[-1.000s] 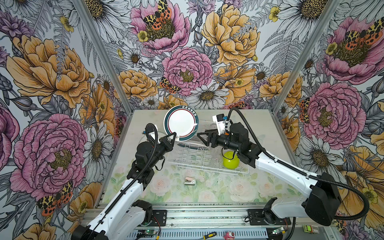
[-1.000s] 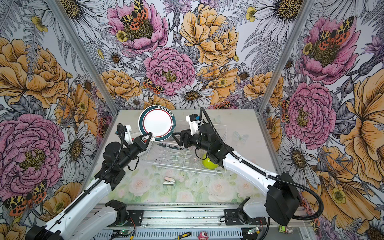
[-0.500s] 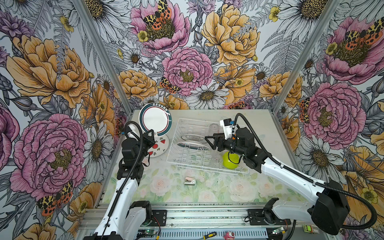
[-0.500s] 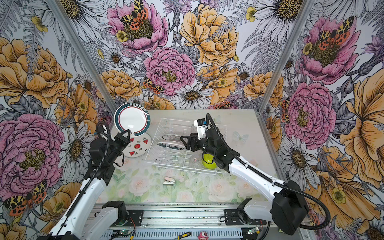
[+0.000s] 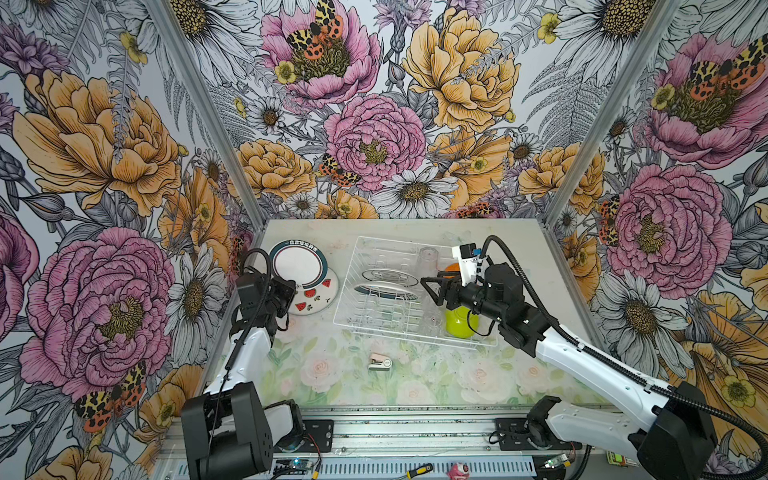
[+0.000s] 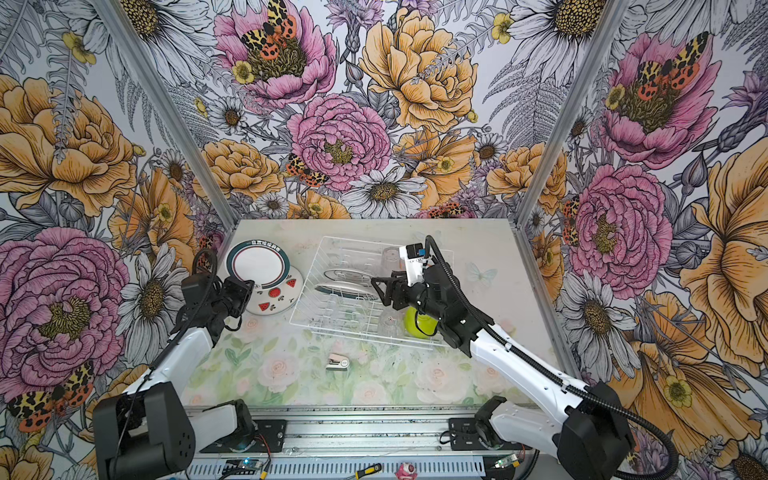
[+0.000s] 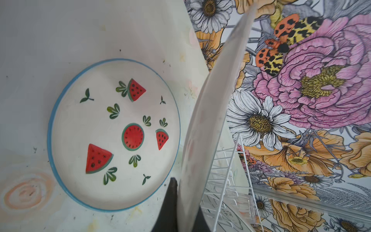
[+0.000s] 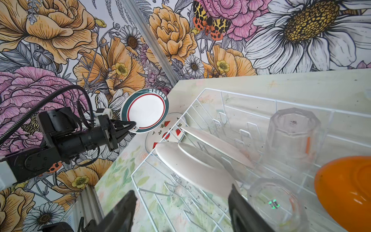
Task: Unload the mixed dishes from the dish rack
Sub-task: 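Carry the plate with the left gripper and lower it flat onto the table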
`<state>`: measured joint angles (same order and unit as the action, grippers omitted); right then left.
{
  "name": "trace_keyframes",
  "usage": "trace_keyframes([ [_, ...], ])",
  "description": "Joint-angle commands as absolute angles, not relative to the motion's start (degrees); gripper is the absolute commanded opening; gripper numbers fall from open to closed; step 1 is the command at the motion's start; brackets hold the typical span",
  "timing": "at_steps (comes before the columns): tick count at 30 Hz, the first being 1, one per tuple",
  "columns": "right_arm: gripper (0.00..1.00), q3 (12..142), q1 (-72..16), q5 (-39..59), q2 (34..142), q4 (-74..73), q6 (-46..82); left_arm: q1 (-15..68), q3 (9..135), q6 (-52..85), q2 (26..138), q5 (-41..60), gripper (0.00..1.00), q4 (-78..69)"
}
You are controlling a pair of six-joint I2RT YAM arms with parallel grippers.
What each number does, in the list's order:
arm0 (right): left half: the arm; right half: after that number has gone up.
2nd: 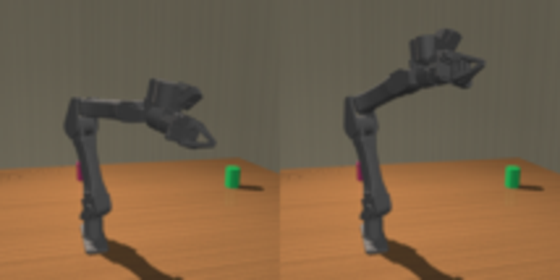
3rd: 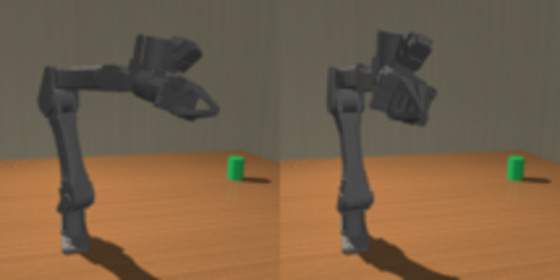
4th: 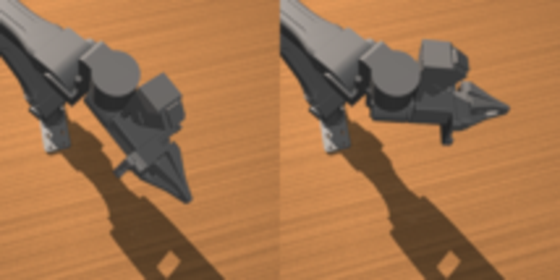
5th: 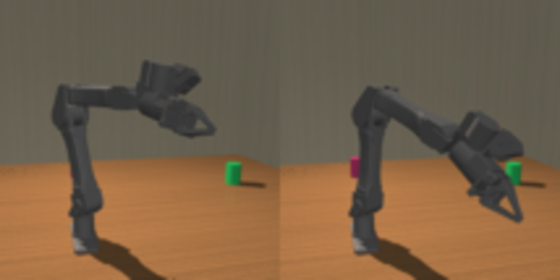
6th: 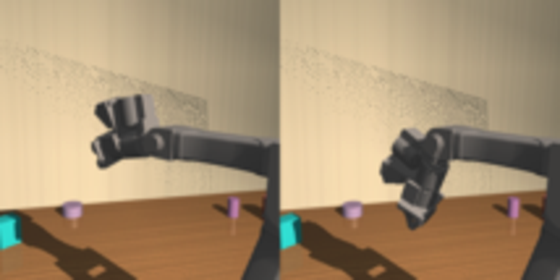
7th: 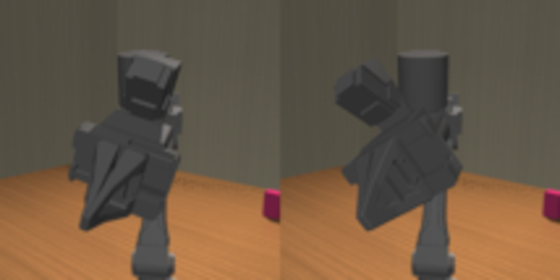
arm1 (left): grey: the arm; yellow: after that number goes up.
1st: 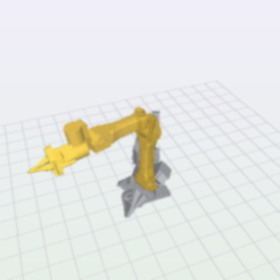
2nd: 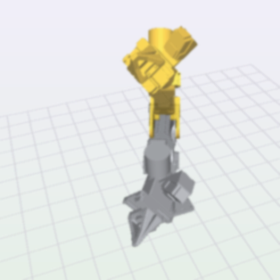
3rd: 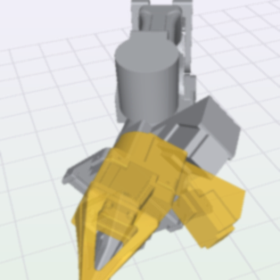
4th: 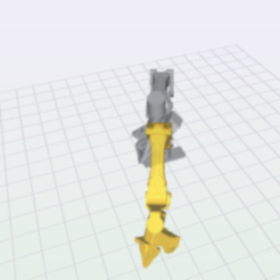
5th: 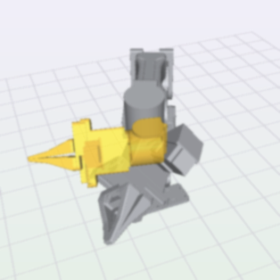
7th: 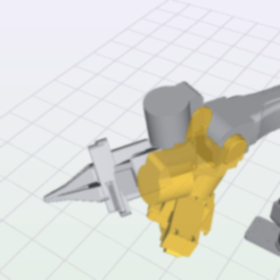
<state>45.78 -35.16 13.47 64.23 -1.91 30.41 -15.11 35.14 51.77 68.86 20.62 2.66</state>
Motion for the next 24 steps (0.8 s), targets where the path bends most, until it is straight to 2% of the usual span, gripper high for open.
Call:
trace_keyframes([
  [1,0.73,44.49,-34.55,12.06,62.28,-1.42,29.44,-14.71,38.48,52.70,70.30,26.21,0.00,1.45],
  [24,0.73,41.01,-33.58,11.86,60.83,-1.41,29.92,-16.25,41.20,49.14,81.62,26.32,0.00,11.21],
])
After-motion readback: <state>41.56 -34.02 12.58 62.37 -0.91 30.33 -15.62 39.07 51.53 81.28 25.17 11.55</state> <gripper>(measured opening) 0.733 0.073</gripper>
